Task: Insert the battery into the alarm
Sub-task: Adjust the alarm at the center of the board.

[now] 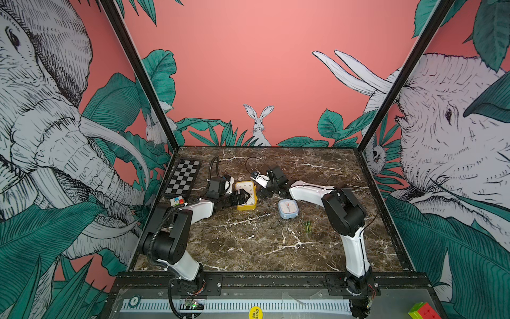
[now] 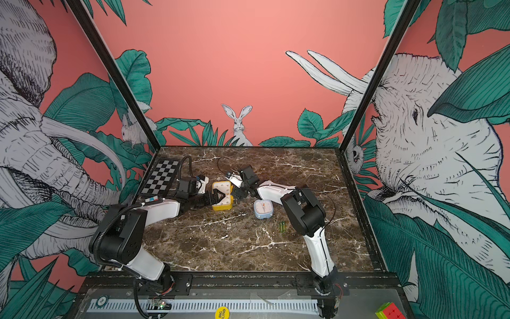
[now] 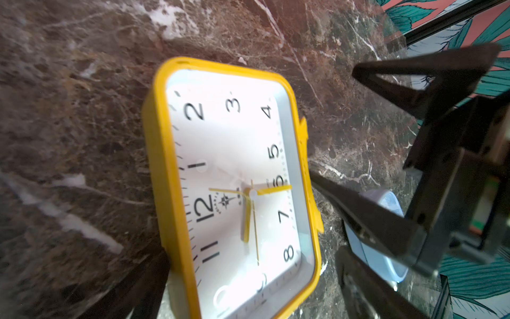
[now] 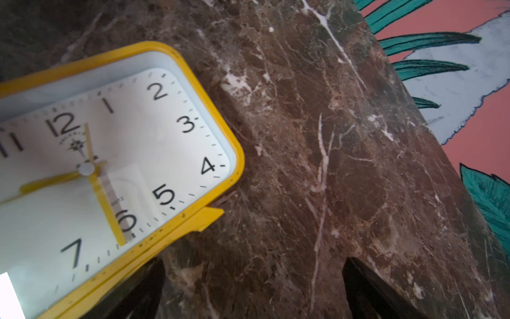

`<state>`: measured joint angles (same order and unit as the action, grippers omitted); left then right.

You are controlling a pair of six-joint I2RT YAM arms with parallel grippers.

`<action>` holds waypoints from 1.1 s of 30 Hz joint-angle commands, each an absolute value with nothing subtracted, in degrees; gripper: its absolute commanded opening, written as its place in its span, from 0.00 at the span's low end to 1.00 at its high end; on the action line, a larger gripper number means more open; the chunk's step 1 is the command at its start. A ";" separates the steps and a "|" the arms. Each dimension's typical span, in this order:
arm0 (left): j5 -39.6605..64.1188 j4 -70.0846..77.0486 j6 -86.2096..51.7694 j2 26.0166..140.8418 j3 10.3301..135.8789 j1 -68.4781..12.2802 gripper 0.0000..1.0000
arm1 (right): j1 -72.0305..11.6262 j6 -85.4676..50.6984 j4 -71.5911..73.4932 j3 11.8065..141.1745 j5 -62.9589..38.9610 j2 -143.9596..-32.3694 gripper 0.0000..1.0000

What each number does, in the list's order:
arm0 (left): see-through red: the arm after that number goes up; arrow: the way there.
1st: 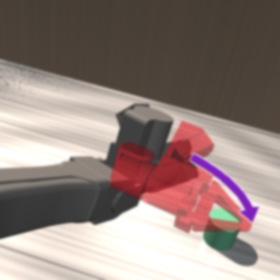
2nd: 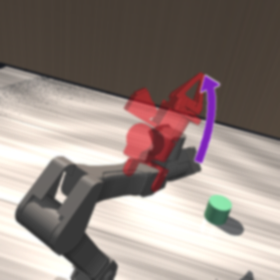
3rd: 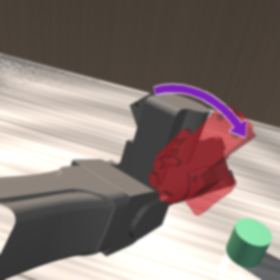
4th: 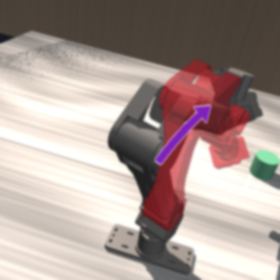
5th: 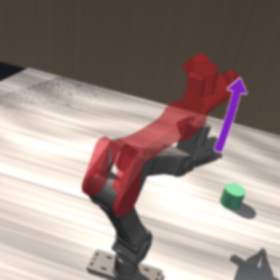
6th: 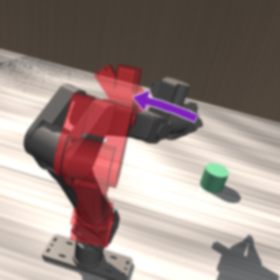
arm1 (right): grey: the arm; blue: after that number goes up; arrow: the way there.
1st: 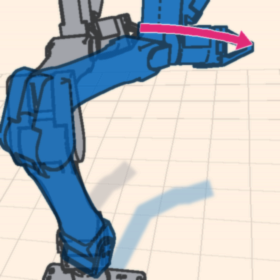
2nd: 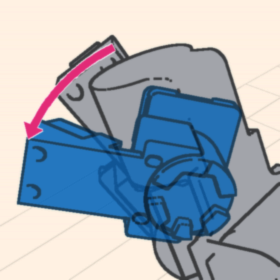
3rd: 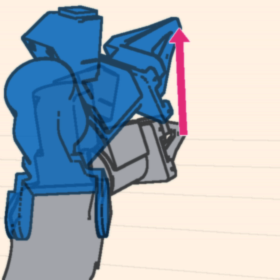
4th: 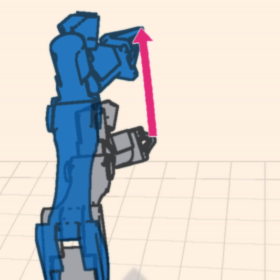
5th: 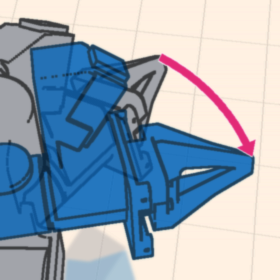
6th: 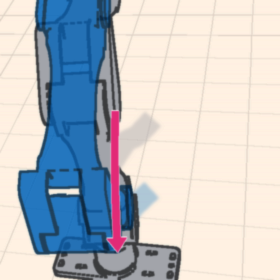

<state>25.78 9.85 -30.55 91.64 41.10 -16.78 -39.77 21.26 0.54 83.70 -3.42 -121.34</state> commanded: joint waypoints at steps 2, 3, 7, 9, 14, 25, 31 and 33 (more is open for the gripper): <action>27.42 13.73 -32.44 93.86 43.09 -18.21 0.95 | -38.80 13.76 -3.59 88.06 -3.03 -123.30 0.99; 27.29 14.06 -32.58 94.47 43.61 -18.49 0.94 | -38.53 12.72 -4.51 88.60 -3.13 -123.33 0.99; 24.07 13.57 -32.86 93.27 43.93 -18.61 0.88 | -36.78 9.35 -10.26 89.77 -3.98 -121.37 0.99; 20.82 11.83 -32.01 90.01 43.17 -18.63 0.86 | -35.37 7.62 -11.47 88.20 -6.57 -118.80 0.95; 8.89 -1.54 -28.78 82.54 45.09 -18.63 0.67 | -32.80 2.00 -14.88 86.20 -12.34 -115.26 0.73; 1.28 -18.81 -29.61 92.92 56.45 -18.63 0.16 | -32.80 -4.61 -24.84 100.41 -19.66 -127.50 0.15; 3.30 -18.57 -30.66 98.09 59.62 -18.63 0.09 | -33.44 -4.17 -28.56 103.17 -20.92 -129.71 0.07; 4.33 -18.11 -30.98 99.18 59.84 -18.63 0.07 | -33.66 -4.05 -28.72 102.21 -21.84 -129.24 0.05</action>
<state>3.09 -16.40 -29.98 99.26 58.17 -18.46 -32.93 -3.70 -26.35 101.82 -19.62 -130.13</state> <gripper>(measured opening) 0.072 0.056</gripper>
